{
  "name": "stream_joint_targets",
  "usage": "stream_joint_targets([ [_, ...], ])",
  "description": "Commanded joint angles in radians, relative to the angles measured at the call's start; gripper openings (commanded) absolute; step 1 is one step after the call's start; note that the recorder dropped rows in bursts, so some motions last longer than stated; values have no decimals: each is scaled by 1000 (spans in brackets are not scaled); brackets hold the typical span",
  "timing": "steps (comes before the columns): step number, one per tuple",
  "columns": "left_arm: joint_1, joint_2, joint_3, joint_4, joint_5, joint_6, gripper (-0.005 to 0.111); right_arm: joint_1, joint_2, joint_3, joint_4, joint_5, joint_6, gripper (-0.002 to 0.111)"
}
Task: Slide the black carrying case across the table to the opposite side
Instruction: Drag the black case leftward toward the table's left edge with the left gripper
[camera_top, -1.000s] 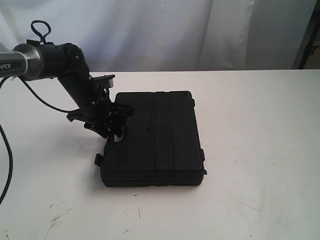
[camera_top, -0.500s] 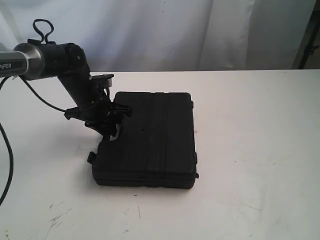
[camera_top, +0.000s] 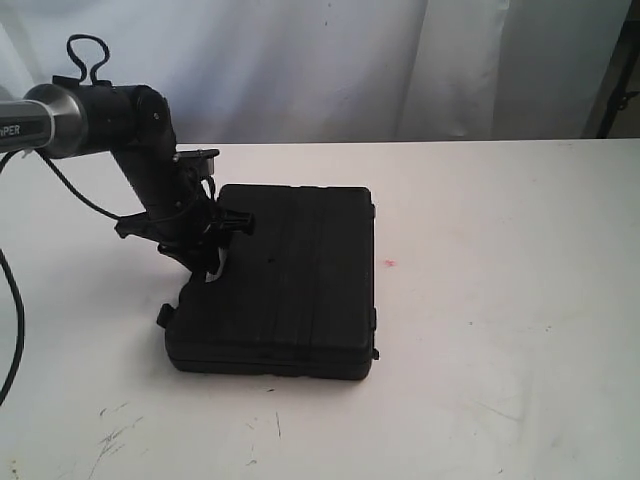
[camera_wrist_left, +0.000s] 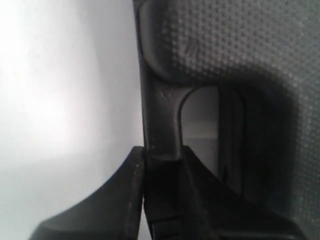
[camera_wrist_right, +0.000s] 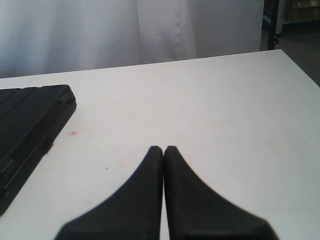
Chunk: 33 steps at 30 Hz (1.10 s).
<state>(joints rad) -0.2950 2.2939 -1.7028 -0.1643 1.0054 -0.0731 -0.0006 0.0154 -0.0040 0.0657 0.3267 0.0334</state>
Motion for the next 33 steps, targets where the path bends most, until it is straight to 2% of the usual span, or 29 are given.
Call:
stream_joint_targets([
  [1,37,-17,-1,99,31,-26,0,-8,-4,4,4,0,4,0],
  [15,152,-75,1,101,61,-8,0,-8,-4,4,4,0,4,0],
  [25,175,-75,1,148,71,-2,0,-8,-4,4,4,0,4,0],
  [33,224,-75,1,149,72,2,0,-8,-4,4,4,0,4,0],
])
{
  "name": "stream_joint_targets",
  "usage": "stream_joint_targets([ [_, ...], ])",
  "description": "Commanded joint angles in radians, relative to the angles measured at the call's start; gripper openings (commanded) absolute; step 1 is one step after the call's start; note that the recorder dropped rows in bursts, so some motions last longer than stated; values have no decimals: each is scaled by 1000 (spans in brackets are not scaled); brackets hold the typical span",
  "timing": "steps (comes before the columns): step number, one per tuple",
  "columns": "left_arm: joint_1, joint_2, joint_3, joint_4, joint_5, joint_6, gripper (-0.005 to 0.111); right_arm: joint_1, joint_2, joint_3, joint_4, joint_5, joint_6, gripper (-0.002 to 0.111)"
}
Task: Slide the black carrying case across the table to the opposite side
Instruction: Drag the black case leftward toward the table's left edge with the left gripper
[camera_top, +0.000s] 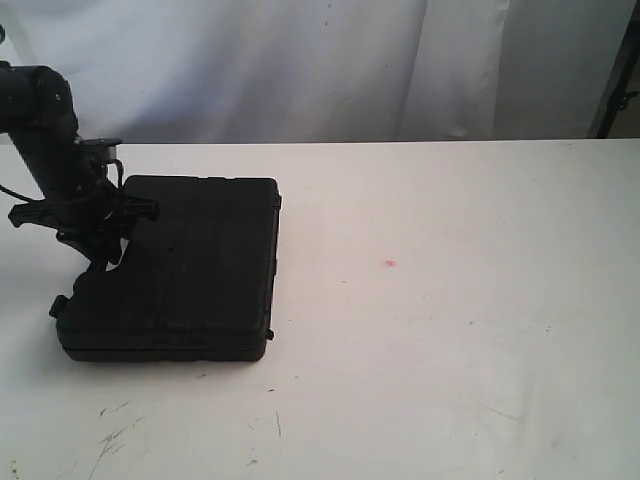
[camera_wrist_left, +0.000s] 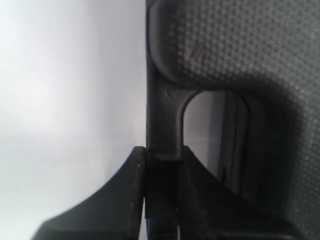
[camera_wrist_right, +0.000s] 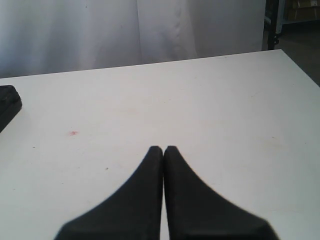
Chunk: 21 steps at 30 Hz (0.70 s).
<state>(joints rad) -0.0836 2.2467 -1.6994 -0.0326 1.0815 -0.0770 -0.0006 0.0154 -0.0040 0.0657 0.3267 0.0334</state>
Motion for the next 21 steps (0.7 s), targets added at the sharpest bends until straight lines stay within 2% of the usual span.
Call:
stream_joint_targets([
  [1,12,-28,-3,17,-4,9,0,-8,-4,4,4,0,4,0],
  [7,26,-26,-3,58,-4,18,0,-8,-4,4,4,0,4,0],
  [12,63,-26,-3,95,-16,14,0,-8,-4,4,4,0,4,0],
  [21,67,-26,-3,20,-38,111,0,-8,-4,4,4,0,4,0],
])
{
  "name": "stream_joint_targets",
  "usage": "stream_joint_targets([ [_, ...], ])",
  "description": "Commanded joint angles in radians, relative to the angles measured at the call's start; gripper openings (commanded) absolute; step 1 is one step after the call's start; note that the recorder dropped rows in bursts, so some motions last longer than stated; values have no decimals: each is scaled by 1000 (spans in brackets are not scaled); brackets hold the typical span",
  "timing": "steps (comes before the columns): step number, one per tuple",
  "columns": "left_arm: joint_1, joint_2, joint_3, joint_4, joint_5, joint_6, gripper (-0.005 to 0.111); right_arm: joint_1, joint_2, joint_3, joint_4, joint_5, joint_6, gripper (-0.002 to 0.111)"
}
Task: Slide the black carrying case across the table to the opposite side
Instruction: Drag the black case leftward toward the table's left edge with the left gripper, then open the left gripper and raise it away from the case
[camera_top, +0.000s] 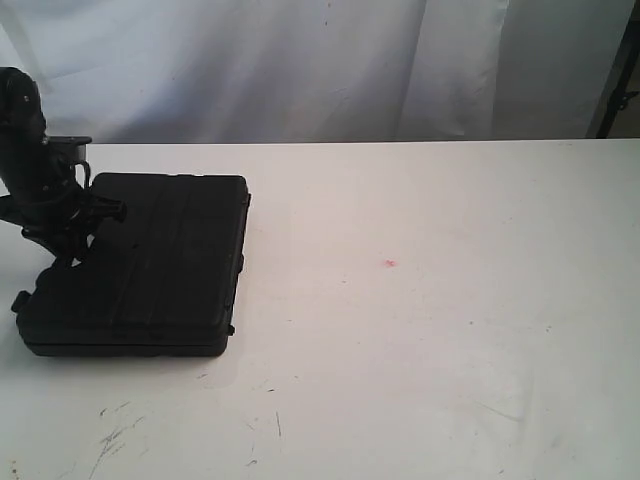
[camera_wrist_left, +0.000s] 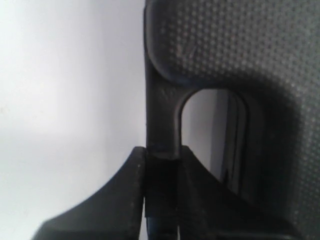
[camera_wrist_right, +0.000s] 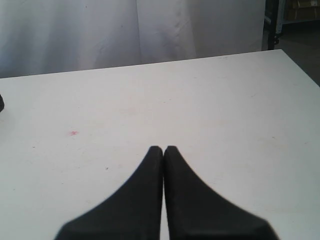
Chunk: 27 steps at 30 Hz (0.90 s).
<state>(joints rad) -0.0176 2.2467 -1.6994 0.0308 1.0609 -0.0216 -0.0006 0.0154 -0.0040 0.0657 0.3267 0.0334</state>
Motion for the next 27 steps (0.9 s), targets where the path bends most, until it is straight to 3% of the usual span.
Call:
stream_joint_targets([
  [1,1,-26,-3,-48,-18,56,0,-8,-4,4,4,0,4,0],
  [4,1,-26,-3,-50,-13,51,5,-8,-4,4,4,0,4,0],
  [7,1,-26,-3,-57,-3,47,17,-8,-4,4,4,0,4,0],
  [10,1,-26,-3,-67,7,42,37,-8,-4,4,4,0,4,0],
  [11,1,-26,-3,-67,14,22,49,-8,-4,4,4,0,4,0],
  [13,1,-31,-3,-65,16,22,56,-8,-4,4,4,0,4,0],
  [16,15,-75,-5,-50,16,-5,47,-8,-4,4,4,0,4,0],
  [18,27,-133,-5,-51,9,-8,33,-8,-4,4,4,0,4,0],
  [21,29,-249,-3,-117,11,-8,1,-8,-4,4,4,0,4,0],
  [23,22,-315,9,-210,8,32,0,-8,-4,4,4,0,4,0],
  [27,18,-441,90,-208,-60,36,0,-8,-4,4,4,0,4,0],
])
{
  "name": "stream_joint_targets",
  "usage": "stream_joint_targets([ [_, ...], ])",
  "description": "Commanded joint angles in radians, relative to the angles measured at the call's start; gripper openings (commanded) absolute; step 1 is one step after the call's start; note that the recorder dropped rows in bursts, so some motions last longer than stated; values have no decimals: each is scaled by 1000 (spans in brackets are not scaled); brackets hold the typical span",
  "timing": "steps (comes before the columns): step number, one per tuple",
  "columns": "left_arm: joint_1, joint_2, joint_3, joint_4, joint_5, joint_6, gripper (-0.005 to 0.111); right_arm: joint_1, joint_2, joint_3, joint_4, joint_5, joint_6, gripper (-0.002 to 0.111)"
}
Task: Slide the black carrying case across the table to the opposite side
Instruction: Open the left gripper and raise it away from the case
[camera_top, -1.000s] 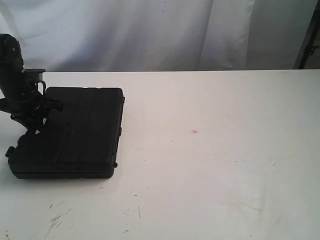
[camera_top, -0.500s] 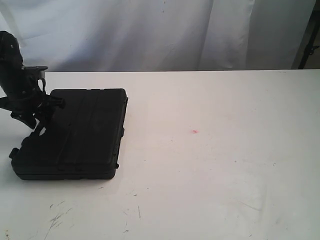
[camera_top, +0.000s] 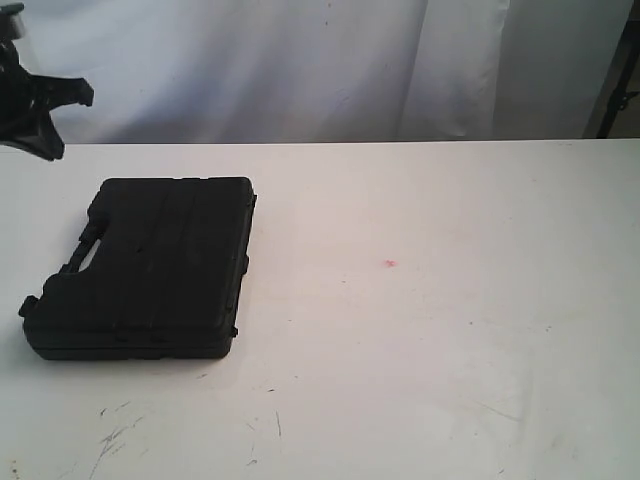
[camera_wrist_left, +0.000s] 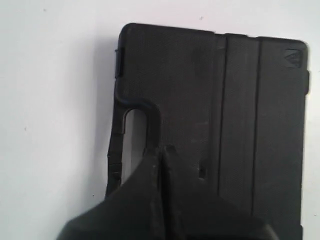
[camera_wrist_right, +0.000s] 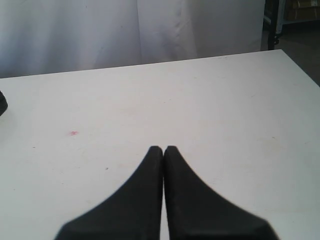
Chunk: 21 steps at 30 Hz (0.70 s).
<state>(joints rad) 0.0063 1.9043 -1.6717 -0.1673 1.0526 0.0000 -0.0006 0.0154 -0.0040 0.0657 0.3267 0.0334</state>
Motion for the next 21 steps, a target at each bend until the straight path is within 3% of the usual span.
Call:
stream_joint_targets([
  [1,-6,-123,91,-2,-74,15,0,-8,-4,4,4,0,4,0],
  [14,-6,-447,582,-71,-395,11,0,-8,-4,4,4,0,4,0],
  [21,-6,-628,780,-94,-485,15,0,-8,-4,4,4,0,4,0],
])
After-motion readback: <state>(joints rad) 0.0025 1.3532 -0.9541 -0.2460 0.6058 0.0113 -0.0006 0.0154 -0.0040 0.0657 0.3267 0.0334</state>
